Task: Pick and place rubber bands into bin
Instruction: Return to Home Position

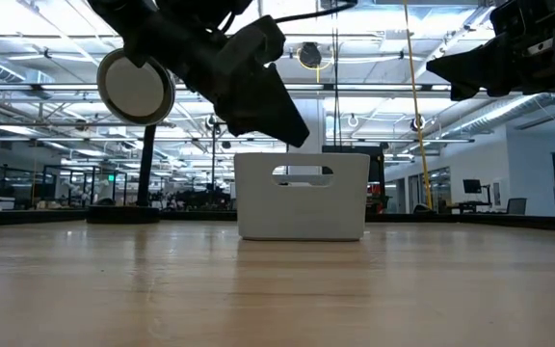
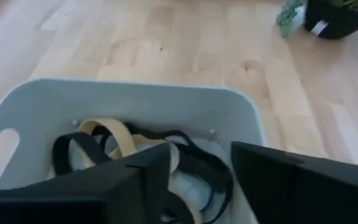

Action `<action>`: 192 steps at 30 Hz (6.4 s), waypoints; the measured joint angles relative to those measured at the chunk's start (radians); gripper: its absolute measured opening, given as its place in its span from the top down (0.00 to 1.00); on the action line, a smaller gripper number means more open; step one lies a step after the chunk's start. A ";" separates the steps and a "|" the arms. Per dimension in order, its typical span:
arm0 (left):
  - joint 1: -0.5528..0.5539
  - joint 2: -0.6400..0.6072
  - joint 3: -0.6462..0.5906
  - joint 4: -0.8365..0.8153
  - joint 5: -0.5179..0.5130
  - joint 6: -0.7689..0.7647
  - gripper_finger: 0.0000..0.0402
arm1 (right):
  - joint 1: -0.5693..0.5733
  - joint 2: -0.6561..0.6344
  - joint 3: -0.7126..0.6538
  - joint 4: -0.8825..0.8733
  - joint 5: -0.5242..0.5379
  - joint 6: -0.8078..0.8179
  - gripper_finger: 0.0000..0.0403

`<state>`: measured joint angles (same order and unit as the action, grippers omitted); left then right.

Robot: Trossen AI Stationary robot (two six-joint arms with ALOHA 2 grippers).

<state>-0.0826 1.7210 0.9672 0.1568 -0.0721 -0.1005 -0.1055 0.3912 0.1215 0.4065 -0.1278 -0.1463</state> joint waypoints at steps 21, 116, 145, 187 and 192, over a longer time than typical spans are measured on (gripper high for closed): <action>-0.149 -0.487 -0.051 -0.305 -0.311 0.247 0.97 | 0.000 -0.003 0.000 0.033 -0.004 0.073 1.00; -0.158 -1.682 -0.811 -0.268 -0.270 0.305 0.87 | -0.240 -0.018 -0.107 0.135 -0.189 0.213 1.00; -0.158 -1.682 -0.811 -0.268 -0.270 0.305 0.87 | -0.240 -0.018 -0.108 0.135 -0.189 0.214 1.00; -0.158 -1.682 -0.811 -0.268 -0.270 0.305 0.87 | -0.240 -0.018 -0.108 0.135 -0.189 0.213 1.00; -0.158 -1.682 -0.811 -0.269 -0.270 0.305 0.87 | -0.240 -0.018 -0.108 0.135 -0.189 0.213 1.00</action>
<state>-0.2405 0.0389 0.1558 -0.1118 -0.3417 0.2047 -0.3450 0.3735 0.0139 0.5415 -0.3172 0.0669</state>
